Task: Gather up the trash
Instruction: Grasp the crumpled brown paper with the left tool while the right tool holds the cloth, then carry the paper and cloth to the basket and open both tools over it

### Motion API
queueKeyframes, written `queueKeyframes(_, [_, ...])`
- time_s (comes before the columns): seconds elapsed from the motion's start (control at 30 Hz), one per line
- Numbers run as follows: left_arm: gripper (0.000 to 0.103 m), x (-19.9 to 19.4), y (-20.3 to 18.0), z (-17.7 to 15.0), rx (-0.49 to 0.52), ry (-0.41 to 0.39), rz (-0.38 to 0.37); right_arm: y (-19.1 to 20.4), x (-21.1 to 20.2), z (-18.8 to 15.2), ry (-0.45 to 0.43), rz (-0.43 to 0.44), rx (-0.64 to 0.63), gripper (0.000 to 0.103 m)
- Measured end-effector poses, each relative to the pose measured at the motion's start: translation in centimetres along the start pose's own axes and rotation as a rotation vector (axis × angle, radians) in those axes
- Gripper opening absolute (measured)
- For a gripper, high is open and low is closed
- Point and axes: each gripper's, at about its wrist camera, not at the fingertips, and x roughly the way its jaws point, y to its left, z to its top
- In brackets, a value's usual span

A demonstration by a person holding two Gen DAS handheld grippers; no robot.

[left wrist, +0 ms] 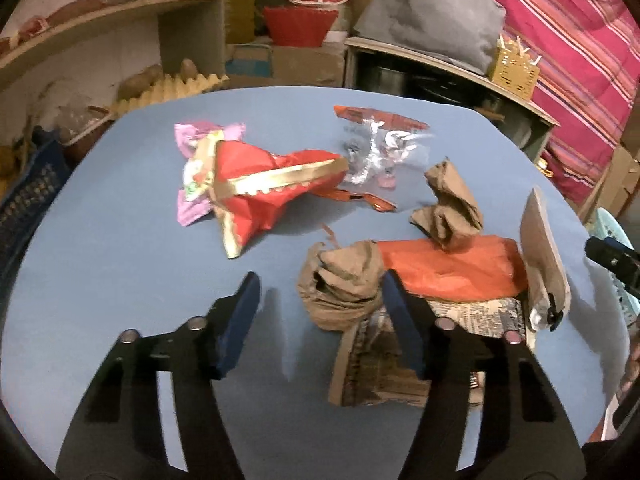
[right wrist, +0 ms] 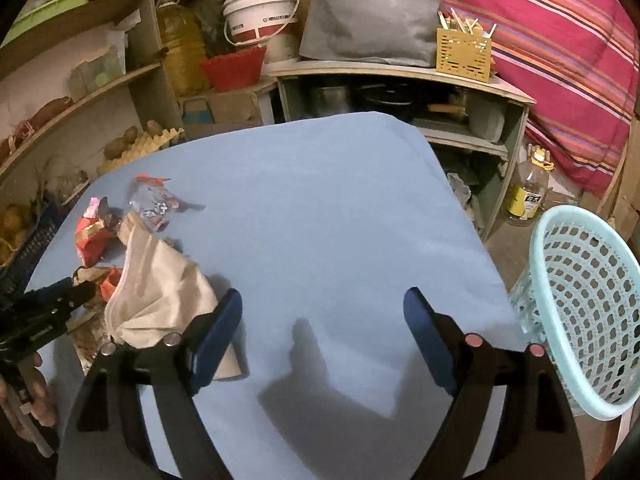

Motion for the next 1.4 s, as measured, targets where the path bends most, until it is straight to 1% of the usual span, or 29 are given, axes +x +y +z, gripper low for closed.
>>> queueKeyframes(0.03, [0.045, -0.1, -0.1, 0.0, 0.007, 0.0, -0.013, 0.3, 0.1, 0.0, -0.001, 0.008, -0.004, 0.082])
queueKeyframes(0.07, [0.041, -0.2, -0.3, 0.0, 0.018, 0.002, -0.027, 0.6, 0.0, 0.0, -0.003, 0.01, -0.008, 0.082])
queueKeyframes(0.1, [0.04, -0.4, -0.3, -0.1, 0.024, 0.0, -0.025, 1.0, 0.0, 0.0, -0.007, 0.011, -0.015, 0.082])
queueKeyframes(0.2, [0.039, -1.0, 0.0, -0.2, 0.03, -0.021, -0.008, 1.7, -0.1, 0.1, -0.015, 0.022, -0.026, 0.082])
queueKeyframes(0.37, [0.039, -3.0, 1.8, -0.3, -0.002, -0.066, 0.025, 3.4, -0.6, 0.1, -0.036, 0.059, -0.048, 0.082])
queueKeyframes(0.43, [0.039, -3.9, 2.8, -0.2, -0.017, -0.091, 0.038, 4.1, -0.6, 0.0, -0.036, 0.072, -0.059, 0.086])
queueKeyframes(0.47, [0.039, -4.2, 3.1, -0.2, -0.022, -0.098, 0.041, 4.5, -0.4, -0.1, -0.033, 0.079, -0.064, 0.087])
queueKeyframes(0.57, [0.039, -4.9, 4.2, -0.3, -0.034, -0.118, 0.072, 5.8, 0.7, -0.6, 0.006, 0.093, -0.078, 0.087])
queueKeyframes(0.7, [0.039, -5.1, 4.9, -0.4, -0.046, -0.116, 0.083, 6.6, 2.5, -1.3, 0.065, 0.12, -0.064, 0.087])
queueKeyframes(0.8, [0.039, -5.1, 4.8, -0.3, -0.033, -0.122, 0.099, 7.0, 3.3, -1.7, 0.091, 0.125, -0.052, 0.087])
queueKeyframes(0.87, [0.039, -5.1, 4.7, -0.3, -0.035, -0.123, 0.097, 7.4, 3.4, -1.8, 0.093, 0.118, -0.063, 0.085])
queueKeyframes(0.9, [0.039, -5.1, 4.8, -0.3, -0.037, -0.125, 0.095, 7.6, 3.3, -1.9, 0.087, 0.117, -0.076, 0.078])
queueKeyframes(0.93, [0.039, -5.1, 4.7, -0.2, -0.038, -0.126, 0.094, 7.8, 3.2, -2.0, 0.086, 0.127, -0.089, 0.059])
queueKeyframes(0.97, [0.039, -5.1, 4.6, -0.1, -0.039, -0.129, 0.09, 8.0, 3.2, -2.1, 0.097, 0.146, -0.105, 0.048])
queueKeyframes(1.0, [0.039, -5.2, 4.6, -0.1, -0.039, -0.13, 0.087, 8.4, 3.2, -2.2, 0.11, 0.165, -0.122, 0.039])
queueKeyframes(1.07, [0.039, -5.1, 4.4, 0.0, -0.036, -0.133, 0.085, 9.0, 2.7, -2.6, 0.096, 0.153, -0.163, 0.035])
queueKeyframes(1.13, [0.039, -5.1, 4.2, 0.0, -0.034, -0.134, 0.085, 9.0, 2.2, -2.6, 0.09, 0.17, -0.169, 0.02])
queueKeyframes(1.2, [0.039, -5.0, 4.0, 0.1, -0.035, -0.135, 0.082, 8.8, 1.5, -2.3, 0.072, 0.179, -0.17, 0.014])
queueKeyframes(1.3, [0.039, -5.1, 3.6, 0.1, -0.036, -0.141, 0.079, 8.1, 0.1, -1.7, 0.031, 0.189, -0.161, 0.009])
queueKeyframes(1.4, [0.039, -5.1, 3.2, 0.1, -0.033, -0.144, 0.079, 6.8, -1.3, -0.8, -0.007, 0.202, -0.13, 0.009])
